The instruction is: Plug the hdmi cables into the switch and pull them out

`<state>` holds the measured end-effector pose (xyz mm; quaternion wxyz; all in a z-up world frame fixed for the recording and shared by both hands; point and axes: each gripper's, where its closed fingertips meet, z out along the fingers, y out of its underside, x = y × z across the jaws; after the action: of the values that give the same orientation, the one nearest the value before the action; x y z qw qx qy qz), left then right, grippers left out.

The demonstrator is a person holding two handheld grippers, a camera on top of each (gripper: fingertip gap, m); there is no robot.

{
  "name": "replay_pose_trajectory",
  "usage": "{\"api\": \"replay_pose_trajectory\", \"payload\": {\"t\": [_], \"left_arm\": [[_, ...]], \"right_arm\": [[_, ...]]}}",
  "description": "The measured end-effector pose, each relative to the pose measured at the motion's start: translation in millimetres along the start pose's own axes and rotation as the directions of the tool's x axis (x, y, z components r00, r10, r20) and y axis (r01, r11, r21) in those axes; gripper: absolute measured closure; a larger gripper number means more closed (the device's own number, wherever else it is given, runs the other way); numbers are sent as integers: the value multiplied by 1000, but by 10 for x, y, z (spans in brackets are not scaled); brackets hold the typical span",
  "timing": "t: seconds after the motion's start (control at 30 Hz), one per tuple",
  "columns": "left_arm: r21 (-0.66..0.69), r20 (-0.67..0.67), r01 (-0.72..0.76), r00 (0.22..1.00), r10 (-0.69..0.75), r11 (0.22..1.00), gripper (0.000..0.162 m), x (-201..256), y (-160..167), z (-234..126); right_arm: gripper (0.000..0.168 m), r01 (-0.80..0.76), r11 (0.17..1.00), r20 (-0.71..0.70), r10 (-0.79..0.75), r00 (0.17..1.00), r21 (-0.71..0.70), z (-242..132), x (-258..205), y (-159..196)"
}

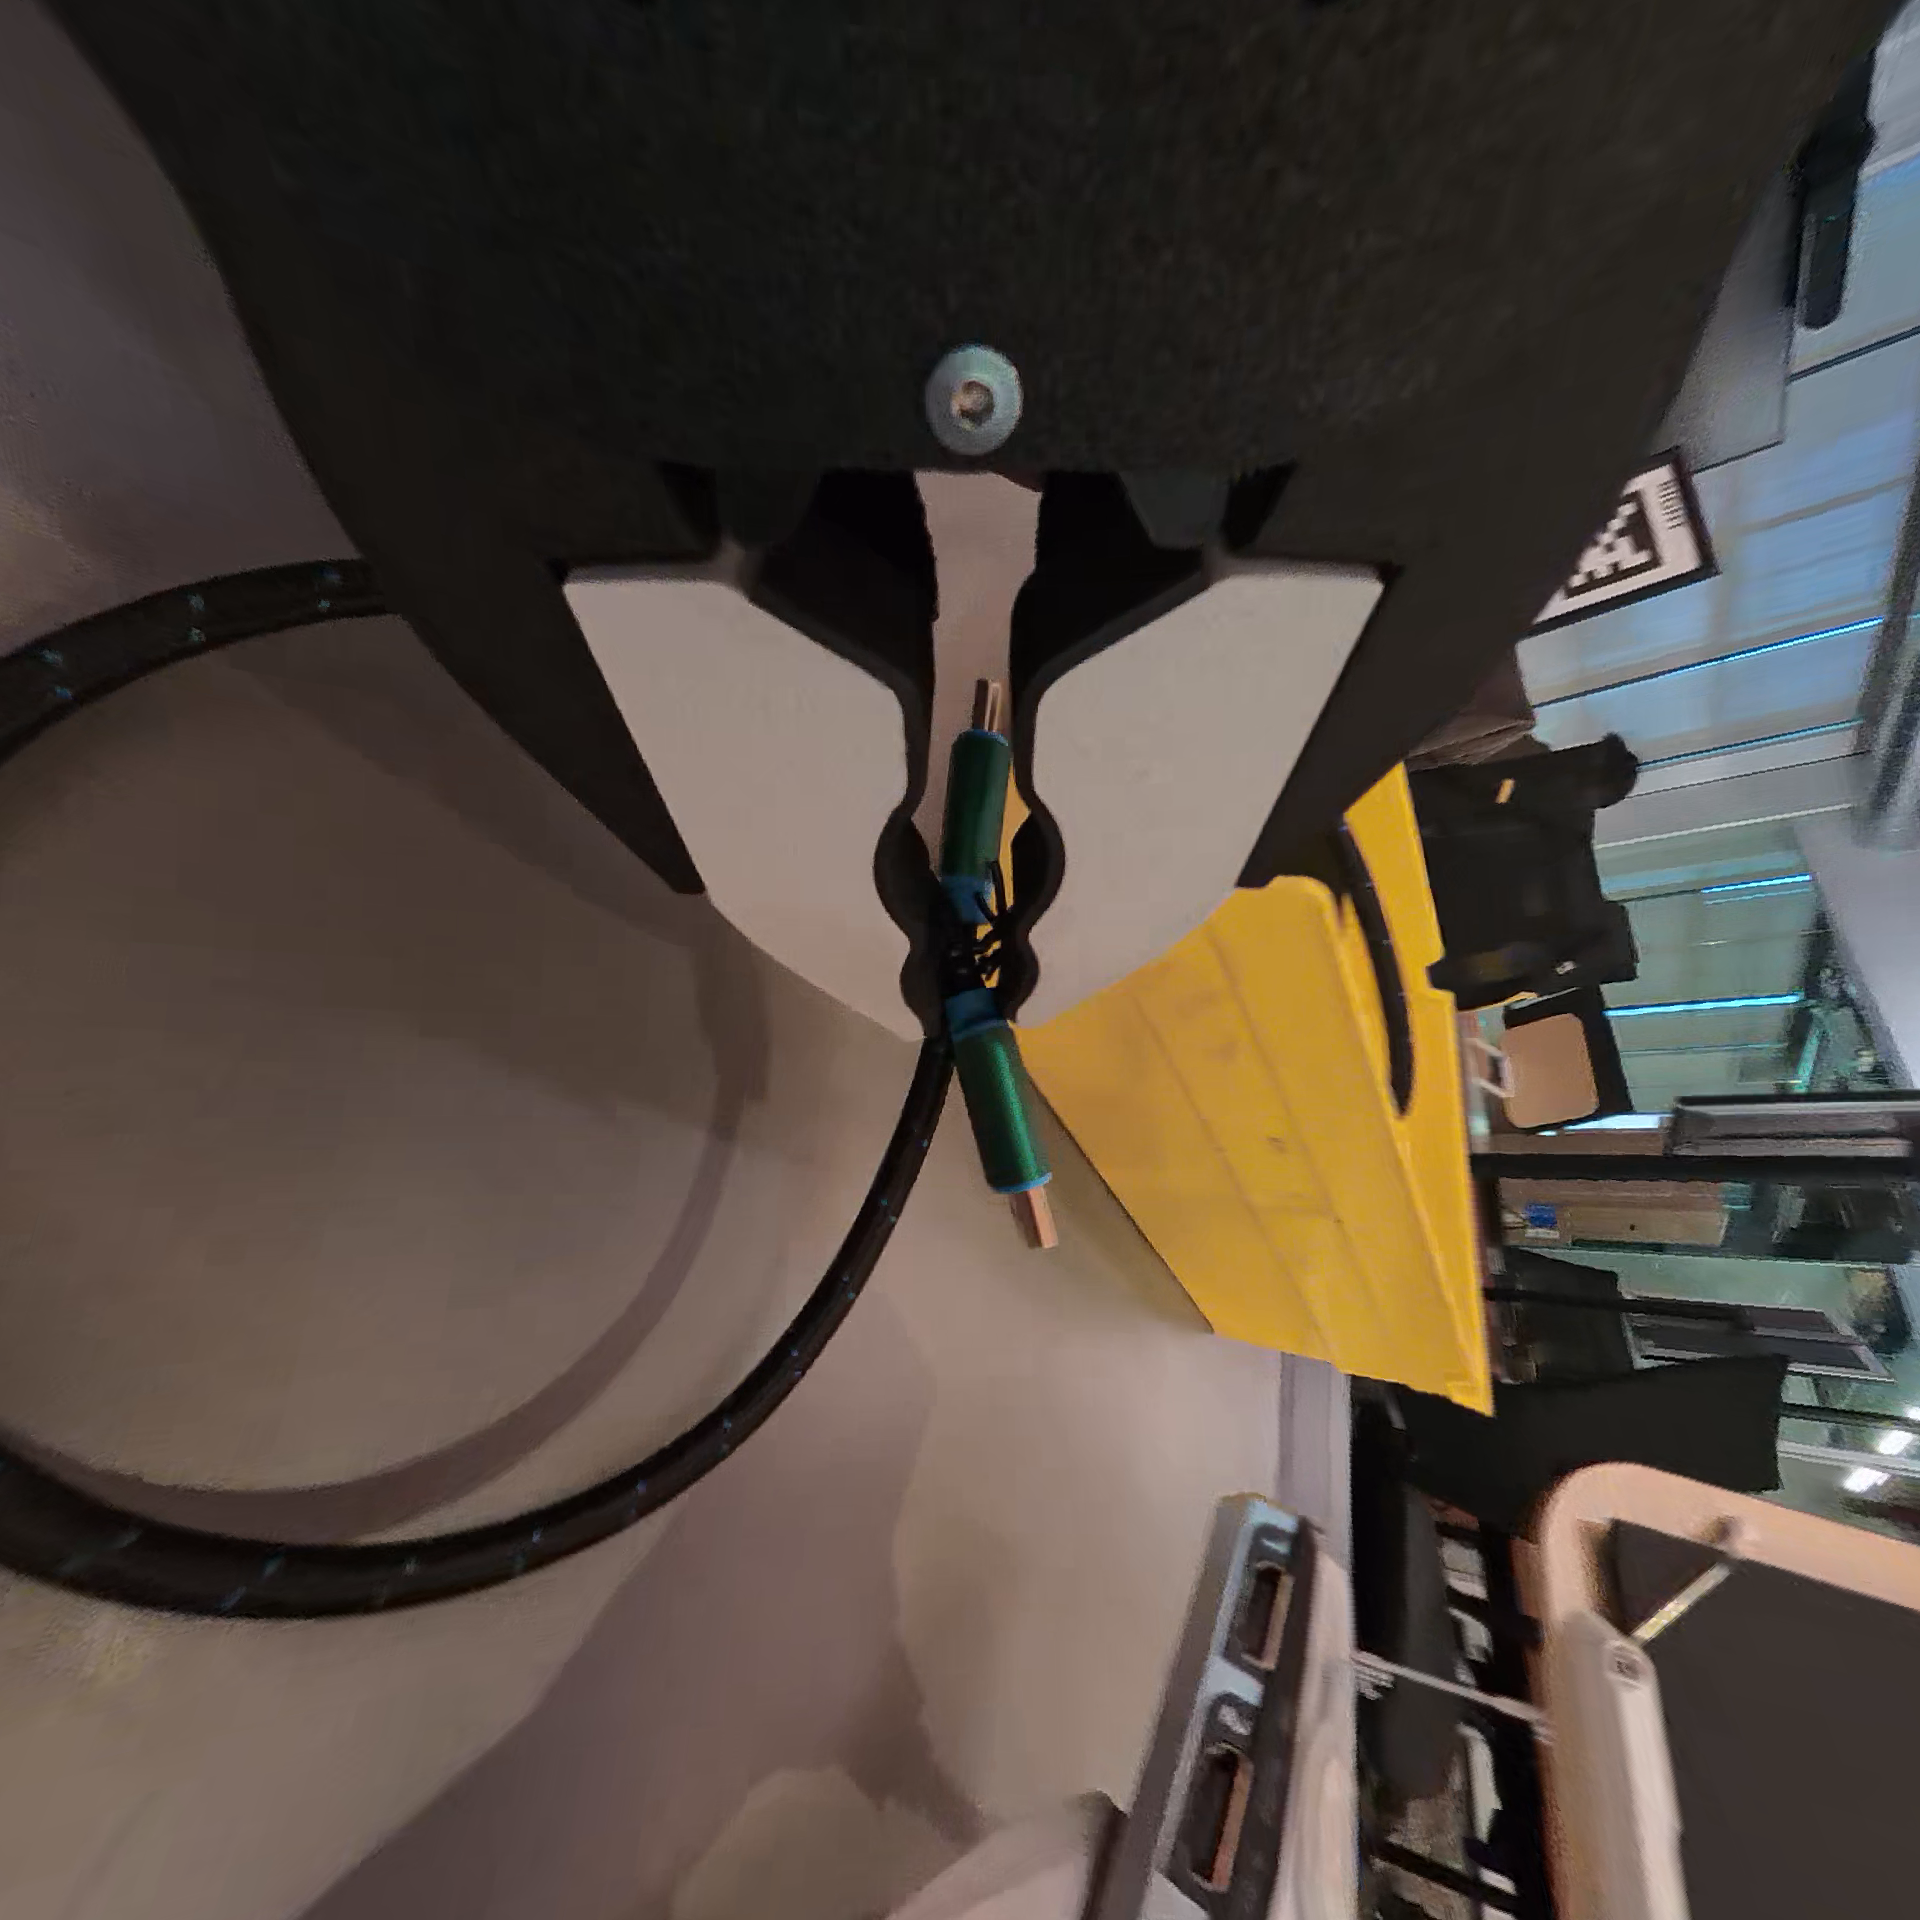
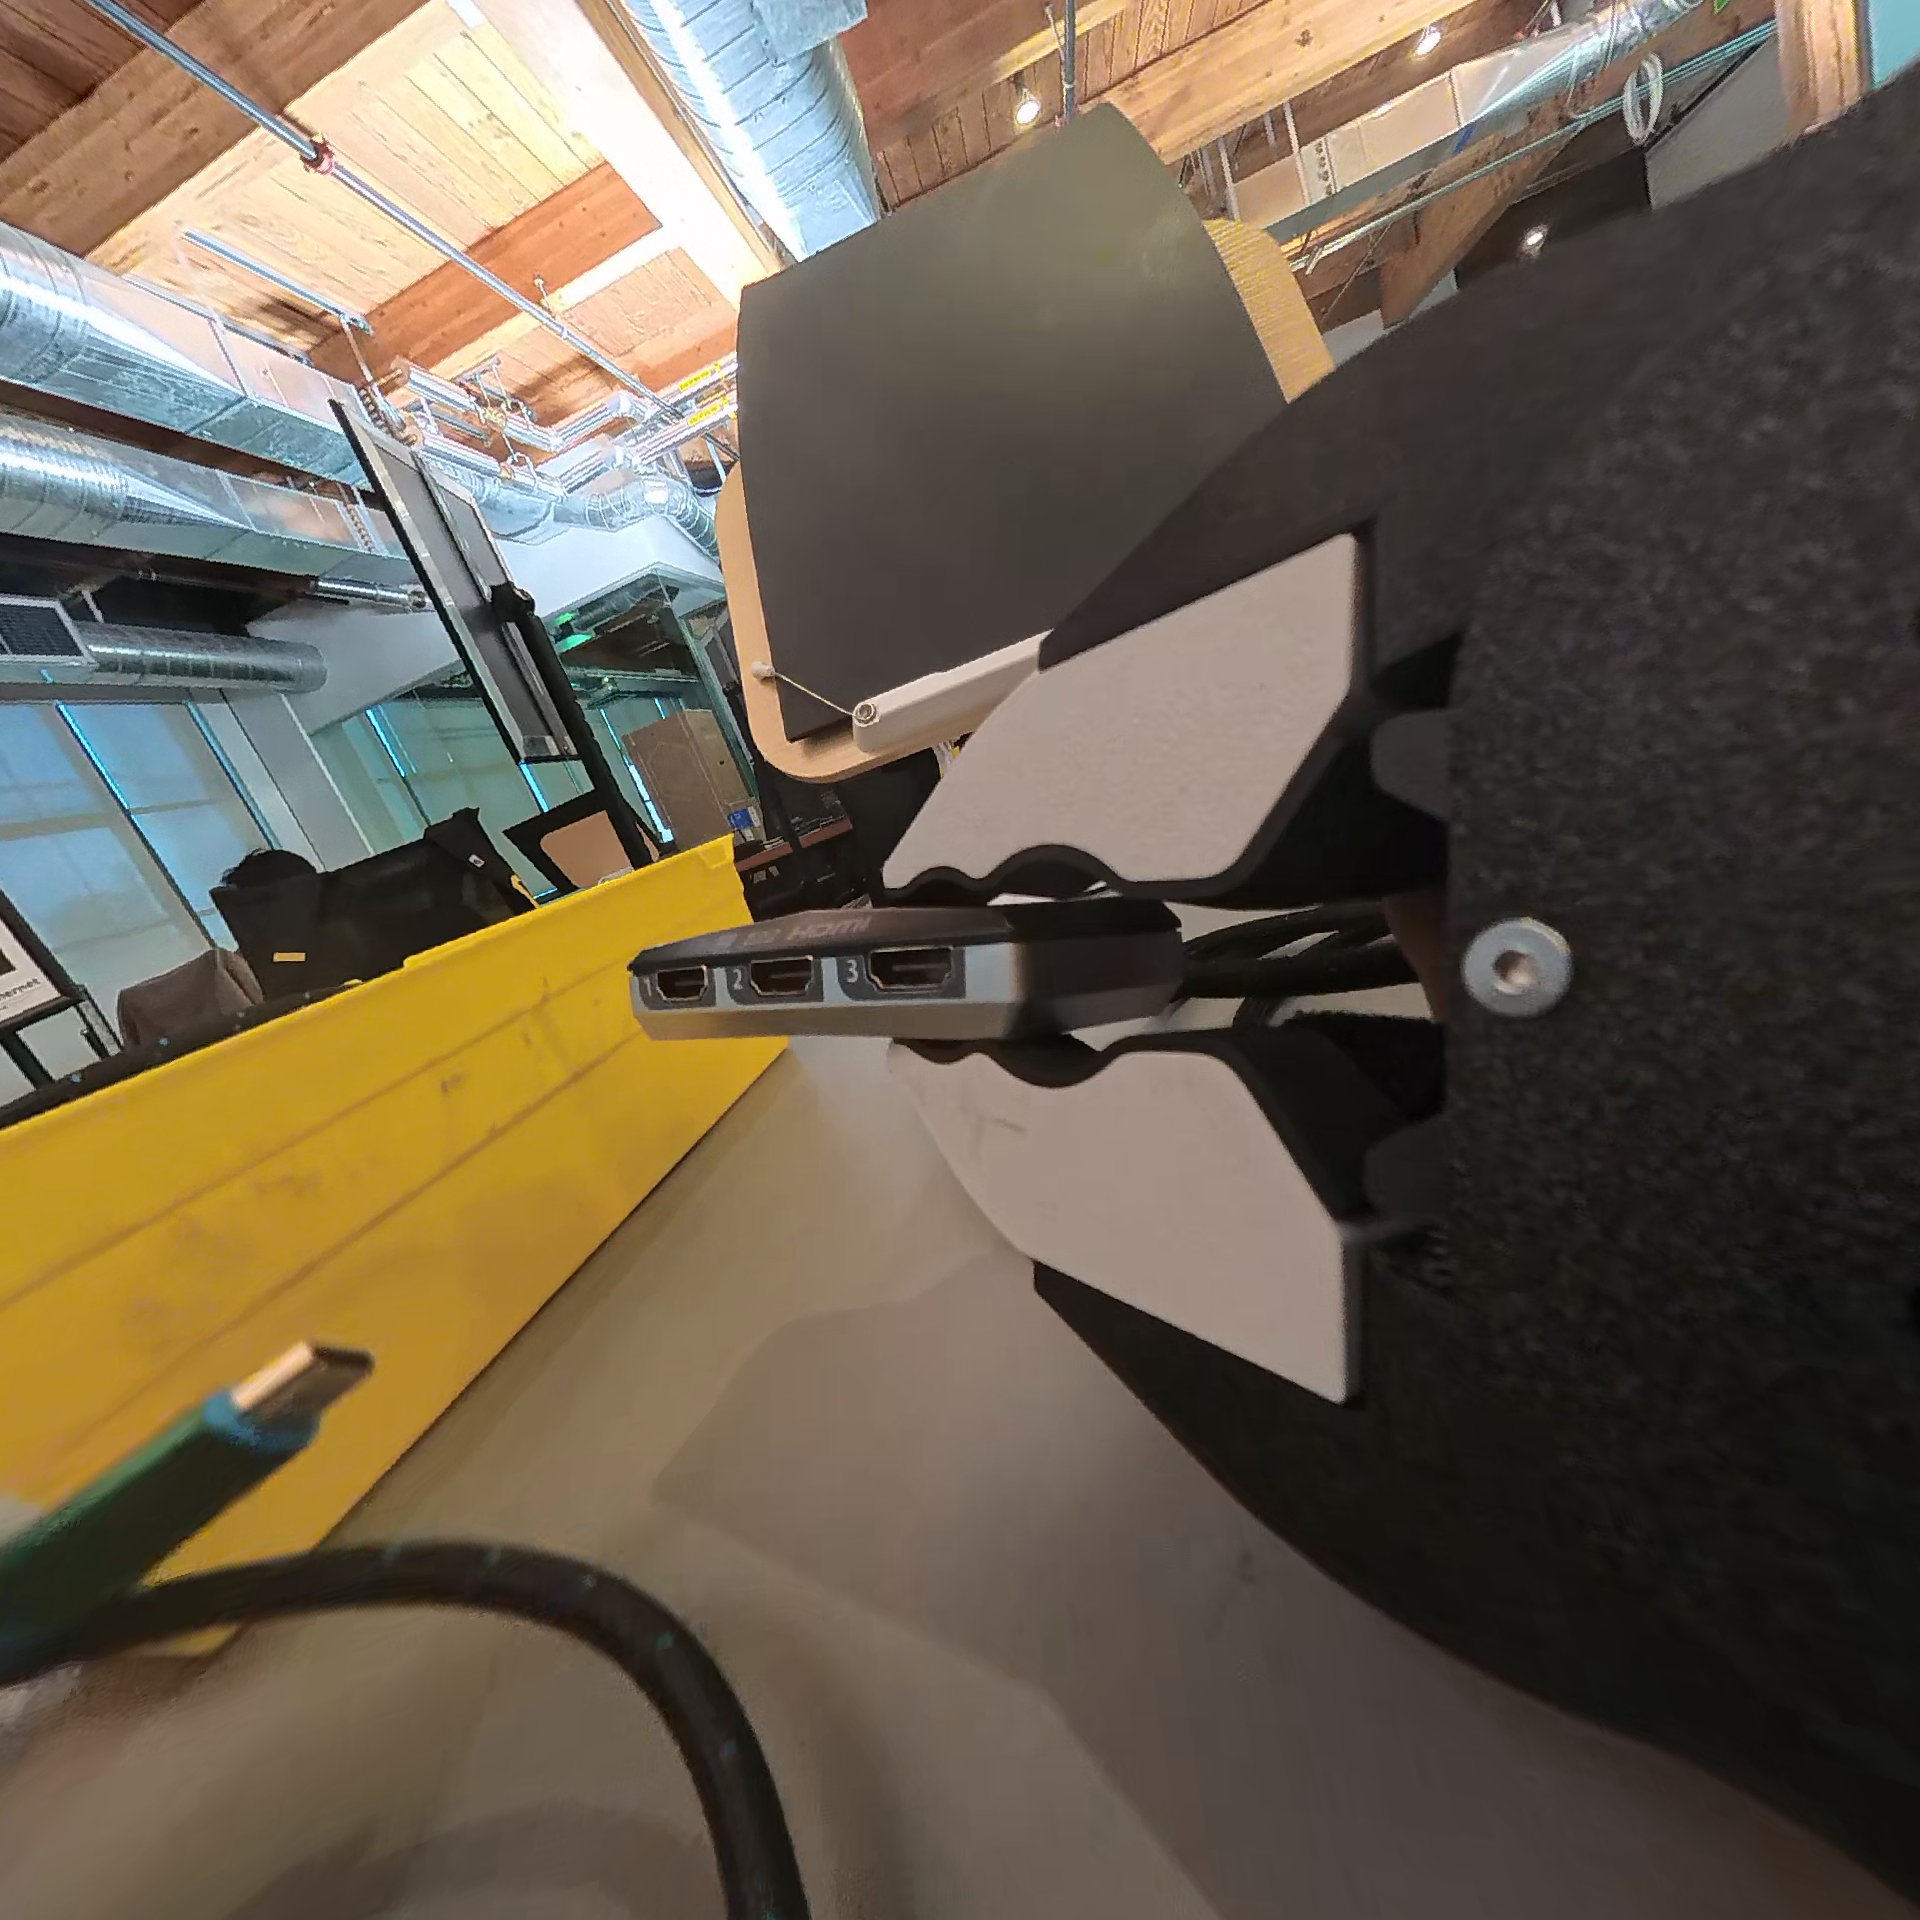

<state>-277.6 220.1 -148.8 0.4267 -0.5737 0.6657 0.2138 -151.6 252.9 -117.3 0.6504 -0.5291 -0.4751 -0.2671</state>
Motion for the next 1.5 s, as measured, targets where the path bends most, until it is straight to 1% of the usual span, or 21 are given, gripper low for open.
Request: {"api": "replay_pose_trajectory", "payload": {"t": [0.07,0.17,0.23,0.27,0.33,0.4,0.47,0.5,0.63,0.77,0.83,0.9,0.93,0.97,1.1,1.2,1.27,1.33,1.37,1.43,1.5], "left_arm": [[39,-130,107,986,-102,993,152,183,-20,8],[43,-366,353,876,-314,935,152,422,-31,-58],[11,-510,528,733,-450,849,152,512,-43,-140],[-2,-565,619,647,-511,785,151,505,-59,-187],[-25,-694,785,432,-575,620,145,427,-119,-350],[-79,-782,880,237,-577,469,142,331,-102,-497],[-120,-807,921,127,-577,371,141,264,-3,-558],[-131,-795,930,109,-597,345,140,247,71,-544],[-155,-739,930,114,-664,332,130,288,292,-465],[-215,-761,893,100,-640,395,121,461,233,-390],[-231,-803,887,59,-593,400,119,469,130,-405],[-289,-853,872,-47,-520,395,119,497,17,-461],[-314,-857,861,-76,-510,399,123,510,-11,-447],[-322,-856,848,-71,-512,420,135,539,-28,-422],[-260,-868,787,64,-493,559,159,710,-179,-429],[-216,-874,765,126,-470,606,150,770,-287,-487],[-197,-865,782,146,-481,591,139,729,-300,-505],[-191,-850,816,140,-508,545,128,638,-257,-540],[-188,-833,833,145,-533,520,129,589,-216,-553],[-169,-788,845,194,-584,508,127,553,-133,-587],[-143,-751,835,258,-608,531,125,614,-114,-645]], "right_arm": [[147,-2,1000,0,2,1000,0,-2,1,1],[147,-4,1000,1,4,1000,0,-3,1,0],[147,-7,1000,2,7,1000,1,-2,1,0],[147,-8,1000,3,8,1000,1,-2,2,0],[147,-11,1000,4,11,1000,2,-3,3,-1],[147,-16,1000,4,16,1000,2,-4,6,-1],[147,-20,1000,5,20,1000,3,-5,8,-1],[147,-20,1000,6,20,1000,4,-4,7,-2],[147,-23,1000,10,23,1000,4,-4,2,-3],[147,-28,1000,14,28,999,5,0,0,-4],[147,-29,1000,16,29,999,5,2,-4,-5],[147,-29,1000,18,29,999,6,2,-7,-7],[147,-30,1000,18,29,999,6,1,-7,-7],[146,-30,1000,18,29,999,5,2,-8,-7],[146,-23,1000,20,23,1000,4,1,-18,-8],[146,-23,1000,20,23,1000,2,4,-19,-4],[146,-25,1000,20,25,999,1,7,-18,-2],[146,-24,1000,20,24,999,0,7,-20,-2],[146,-23,1000,20,23,1000,0,7,-20,-2],[146,-22,1000,21,22,1000,0,6,-24,-1],[146,-22,1000,22,22,1000,0,8,-26,-2]]}}
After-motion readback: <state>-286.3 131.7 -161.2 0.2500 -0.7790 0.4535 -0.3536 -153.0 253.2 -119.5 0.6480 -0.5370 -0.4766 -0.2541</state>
